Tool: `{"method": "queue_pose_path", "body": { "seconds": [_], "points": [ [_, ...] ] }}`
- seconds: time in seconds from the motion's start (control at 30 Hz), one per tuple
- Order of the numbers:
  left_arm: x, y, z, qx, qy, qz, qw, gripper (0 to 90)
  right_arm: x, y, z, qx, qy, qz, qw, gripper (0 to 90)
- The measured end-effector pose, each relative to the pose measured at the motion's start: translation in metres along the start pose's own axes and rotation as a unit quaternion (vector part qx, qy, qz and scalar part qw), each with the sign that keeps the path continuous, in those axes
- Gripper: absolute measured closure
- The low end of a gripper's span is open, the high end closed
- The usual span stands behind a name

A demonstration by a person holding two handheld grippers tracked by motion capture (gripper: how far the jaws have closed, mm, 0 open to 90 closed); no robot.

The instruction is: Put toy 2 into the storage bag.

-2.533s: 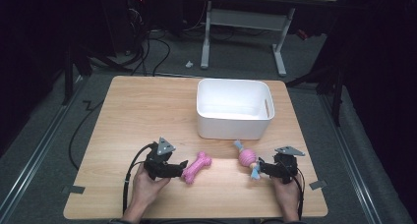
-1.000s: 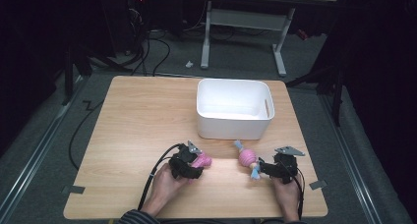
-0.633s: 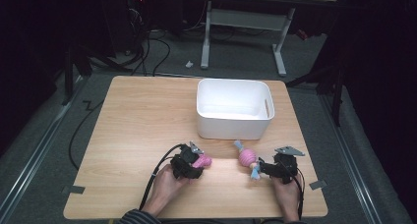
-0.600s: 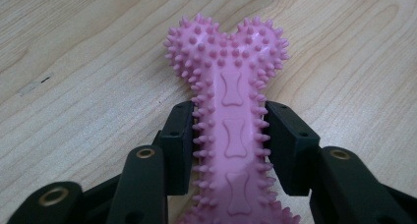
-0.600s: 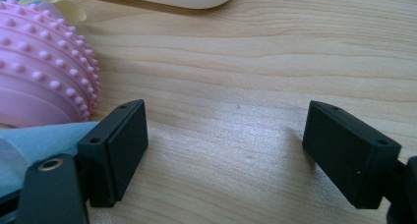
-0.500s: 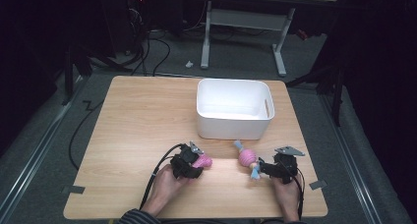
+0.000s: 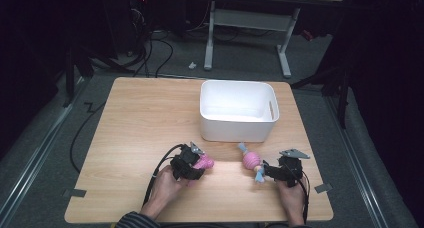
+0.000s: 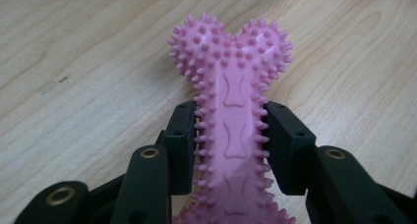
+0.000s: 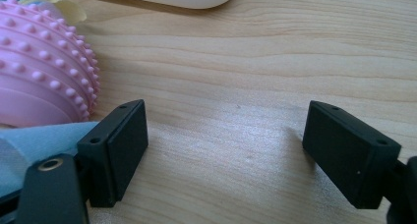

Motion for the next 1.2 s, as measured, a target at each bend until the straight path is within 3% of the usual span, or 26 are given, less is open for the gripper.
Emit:
{"method": "queue_pose_path", "body": {
  "seconds": [0.73,1.2],
  "points": [
    [0.04,0.028,0.014,-0.005,-0.001,-0.034,0.9994,58.4,0.0,0.0,-0.001,-0.002,-0.002,0.0,1.0,17.3],
    [0.076,0.06,0.022,-0.01,-0.015,-0.066,0.9977,58.5,0.0,0.0,-0.002,-0.008,-0.005,-0.001,1.0,17.6]
  ]
}}
Point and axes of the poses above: each handheld gripper's, and its own axes: x roughly backward along the jaws, y roughly out of its top, z roughly to its left, the point moved 10 cm from there along -x, roughly forward along the jaws, and after that the axes turned 5 degrees about y, right-handed, at the moved point
